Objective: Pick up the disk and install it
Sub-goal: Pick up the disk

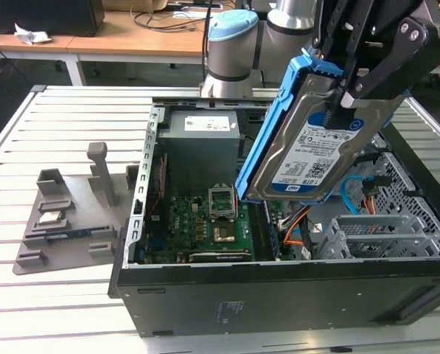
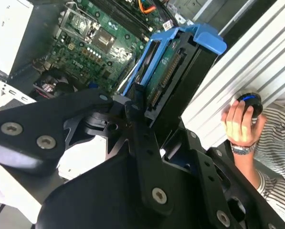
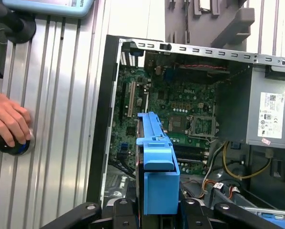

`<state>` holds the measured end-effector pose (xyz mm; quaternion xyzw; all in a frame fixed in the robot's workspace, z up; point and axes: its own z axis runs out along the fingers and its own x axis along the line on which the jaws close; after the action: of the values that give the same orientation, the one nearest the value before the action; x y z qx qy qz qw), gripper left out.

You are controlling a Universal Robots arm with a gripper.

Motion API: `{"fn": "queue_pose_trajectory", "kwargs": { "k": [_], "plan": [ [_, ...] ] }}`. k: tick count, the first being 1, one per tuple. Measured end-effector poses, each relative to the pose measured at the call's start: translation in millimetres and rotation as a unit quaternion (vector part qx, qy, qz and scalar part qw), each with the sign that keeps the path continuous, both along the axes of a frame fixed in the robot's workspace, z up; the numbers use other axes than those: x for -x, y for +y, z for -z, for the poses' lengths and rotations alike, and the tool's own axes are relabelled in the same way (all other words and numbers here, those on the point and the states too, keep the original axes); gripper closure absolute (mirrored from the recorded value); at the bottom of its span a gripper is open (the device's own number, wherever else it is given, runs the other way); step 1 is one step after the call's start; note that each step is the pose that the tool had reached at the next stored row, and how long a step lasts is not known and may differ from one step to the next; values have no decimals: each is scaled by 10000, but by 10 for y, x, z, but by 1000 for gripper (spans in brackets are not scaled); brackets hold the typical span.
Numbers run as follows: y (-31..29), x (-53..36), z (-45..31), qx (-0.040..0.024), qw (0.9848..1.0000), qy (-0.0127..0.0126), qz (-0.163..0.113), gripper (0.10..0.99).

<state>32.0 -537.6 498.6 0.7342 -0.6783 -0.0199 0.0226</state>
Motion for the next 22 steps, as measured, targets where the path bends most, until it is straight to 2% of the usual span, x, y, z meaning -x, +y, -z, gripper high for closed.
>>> {"fn": "queue_pose_trajectory", "kwargs": {
  "k": [4, 11, 19, 22],
  "plan": [
    [-1, -3, 9, 24, 9994, 0, 344, 718],
    [0, -30, 9, 24, 9994, -1, 348, 718],
    [0, -425, 9, 25, 9994, 9, 349, 718],
    [0, -535, 9, 25, 9994, 13, 348, 718]
  ]
}}
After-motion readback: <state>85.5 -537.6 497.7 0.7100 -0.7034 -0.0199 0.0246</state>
